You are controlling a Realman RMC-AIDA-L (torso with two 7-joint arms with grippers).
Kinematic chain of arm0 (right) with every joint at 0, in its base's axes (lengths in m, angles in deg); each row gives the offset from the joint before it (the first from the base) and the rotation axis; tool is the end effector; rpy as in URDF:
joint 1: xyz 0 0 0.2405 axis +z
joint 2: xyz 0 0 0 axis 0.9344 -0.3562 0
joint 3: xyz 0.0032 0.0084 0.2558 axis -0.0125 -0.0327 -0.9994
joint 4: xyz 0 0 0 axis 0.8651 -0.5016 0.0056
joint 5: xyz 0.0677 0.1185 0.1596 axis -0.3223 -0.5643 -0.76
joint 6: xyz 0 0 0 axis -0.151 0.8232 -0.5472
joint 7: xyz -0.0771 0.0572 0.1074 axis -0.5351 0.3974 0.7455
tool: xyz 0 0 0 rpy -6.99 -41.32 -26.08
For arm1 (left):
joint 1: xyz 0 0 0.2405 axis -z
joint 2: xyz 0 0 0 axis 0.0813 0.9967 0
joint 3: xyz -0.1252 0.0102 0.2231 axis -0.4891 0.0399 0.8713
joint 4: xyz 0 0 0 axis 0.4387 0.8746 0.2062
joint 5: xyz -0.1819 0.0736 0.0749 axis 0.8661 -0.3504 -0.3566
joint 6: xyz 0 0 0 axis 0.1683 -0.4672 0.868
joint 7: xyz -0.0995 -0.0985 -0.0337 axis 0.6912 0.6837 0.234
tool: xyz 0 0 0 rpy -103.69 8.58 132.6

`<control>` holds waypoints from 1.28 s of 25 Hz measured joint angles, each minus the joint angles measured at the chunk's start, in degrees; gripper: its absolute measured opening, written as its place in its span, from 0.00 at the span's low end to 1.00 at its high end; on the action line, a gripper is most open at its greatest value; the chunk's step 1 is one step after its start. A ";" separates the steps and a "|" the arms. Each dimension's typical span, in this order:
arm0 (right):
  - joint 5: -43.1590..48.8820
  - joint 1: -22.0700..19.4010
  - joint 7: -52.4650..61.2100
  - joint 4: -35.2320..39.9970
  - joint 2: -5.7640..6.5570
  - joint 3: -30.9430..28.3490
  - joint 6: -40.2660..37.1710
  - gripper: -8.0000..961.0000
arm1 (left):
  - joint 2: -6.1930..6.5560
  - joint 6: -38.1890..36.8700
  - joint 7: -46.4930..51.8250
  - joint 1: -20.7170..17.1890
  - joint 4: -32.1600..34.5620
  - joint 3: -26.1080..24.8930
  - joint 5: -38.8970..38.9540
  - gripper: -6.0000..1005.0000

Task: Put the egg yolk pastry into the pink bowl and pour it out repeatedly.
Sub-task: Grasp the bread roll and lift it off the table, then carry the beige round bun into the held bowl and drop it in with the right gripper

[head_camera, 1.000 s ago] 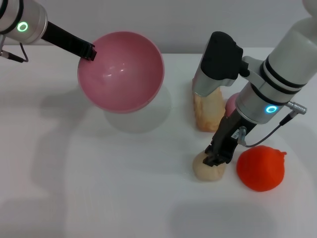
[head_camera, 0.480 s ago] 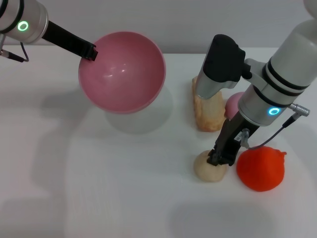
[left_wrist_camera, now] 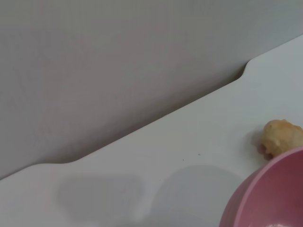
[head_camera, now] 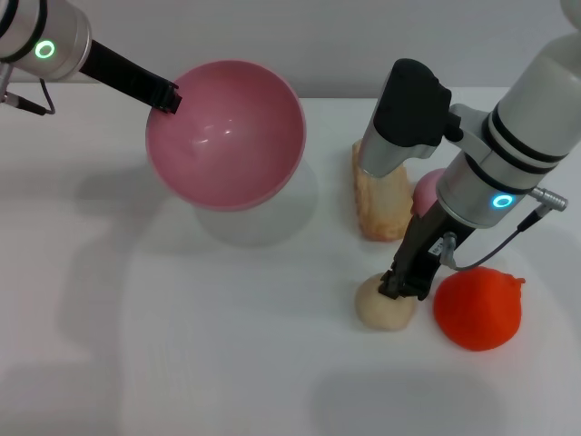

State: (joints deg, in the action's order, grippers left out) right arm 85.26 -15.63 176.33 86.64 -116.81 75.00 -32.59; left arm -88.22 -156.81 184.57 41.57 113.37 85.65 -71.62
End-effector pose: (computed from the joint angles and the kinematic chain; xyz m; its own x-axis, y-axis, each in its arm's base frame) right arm 0.1528 0.3738 -0.0644 0.8265 -0.3473 0.4430 -0.3193 -0.9374 -0.1392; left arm -0.1490 0.4254 0.0588 0.7210 0.6855 0.1011 0.6130 -0.5630 -0.5543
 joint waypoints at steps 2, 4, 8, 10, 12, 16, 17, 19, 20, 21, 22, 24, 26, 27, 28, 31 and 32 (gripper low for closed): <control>0.00 0.00 0.00 0.15 -0.01 -0.25 0.11 0.03 | 0.00 0.00 0.00 0.00 0.00 0.01 0.00 0.05; 0.00 -0.25 0.00 1.99 0.01 -1.72 -0.15 0.03 | 0.00 0.00 0.00 0.00 0.00 0.02 0.00 0.05; 0.13 -1.12 0.60 8.38 0.27 -4.52 -1.69 0.03 | 0.00 0.08 -0.01 -0.07 0.00 0.02 -0.01 0.05; 1.59 -2.31 1.97 19.27 0.39 -7.40 -4.71 0.03 | 0.00 0.08 -0.03 -0.07 0.00 0.02 -0.01 0.05; 2.16 -2.74 2.49 23.70 0.39 -8.18 -5.77 0.03 | 0.01 0.05 -0.07 -0.06 0.02 0.03 -0.03 0.05; 2.94 -3.50 4.46 39.00 0.41 -10.25 -9.09 0.03 | 0.07 0.15 -0.14 -0.04 0.12 0.02 -0.15 0.05; 2.94 -3.46 4.89 41.89 0.42 -10.61 -9.49 0.03 | 0.08 0.24 -0.14 -0.03 0.15 0.02 -0.17 0.05; 2.80 -3.33 5.56 47.84 0.39 -11.09 -10.14 0.03 | 0.08 0.41 -0.16 0.03 0.17 0.02 -0.21 0.05; 2.67 -3.27 5.72 50.36 0.33 -11.17 -10.16 0.03 | 0.09 0.45 -0.16 0.09 0.17 0.02 -0.25 0.05; 2.42 -3.19 5.78 52.30 0.27 -11.20 -10.14 0.03 | 0.09 0.45 -0.16 0.10 0.17 0.02 -0.25 0.05; 2.03 -3.16 5.79 53.43 0.20 -11.11 -10.13 0.03 | 0.09 0.46 -0.17 0.12 0.18 0.02 -0.25 0.05; 0.30 -2.95 5.76 54.22 0.11 -10.85 -9.45 0.03 | 0.09 0.45 -0.17 0.24 0.18 0.02 -0.20 0.05; -2.64 -2.60 5.44 51.98 0.10 -10.38 -7.96 0.03 | 0.02 0.30 -0.17 0.43 0.18 0.09 -0.10 0.05; -3.83 -2.45 5.00 50.40 0.11 -10.13 -7.20 0.03 | 0.02 0.30 -0.17 0.43 0.18 0.09 -0.10 0.05; -5.01 -2.19 4.30 48.10 0.11 -9.76 -6.21 0.03 | -0.03 0.24 -0.17 0.51 0.16 0.17 -0.09 0.05; -6.71 -0.99 2.29 41.04 0.07 -8.47 -3.27 0.03 | -0.15 0.20 -0.17 0.71 0.01 1.07 0.00 0.05; -6.82 -0.48 1.97 38.77 0.05 -7.99 -2.49 0.03 | -0.17 0.20 -0.18 0.72 0.02 1.28 0.05 0.05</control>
State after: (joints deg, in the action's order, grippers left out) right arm 78.44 -16.12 178.31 125.41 -116.76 67.00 -35.08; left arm -88.39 -156.61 184.40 42.29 113.39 86.93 -71.57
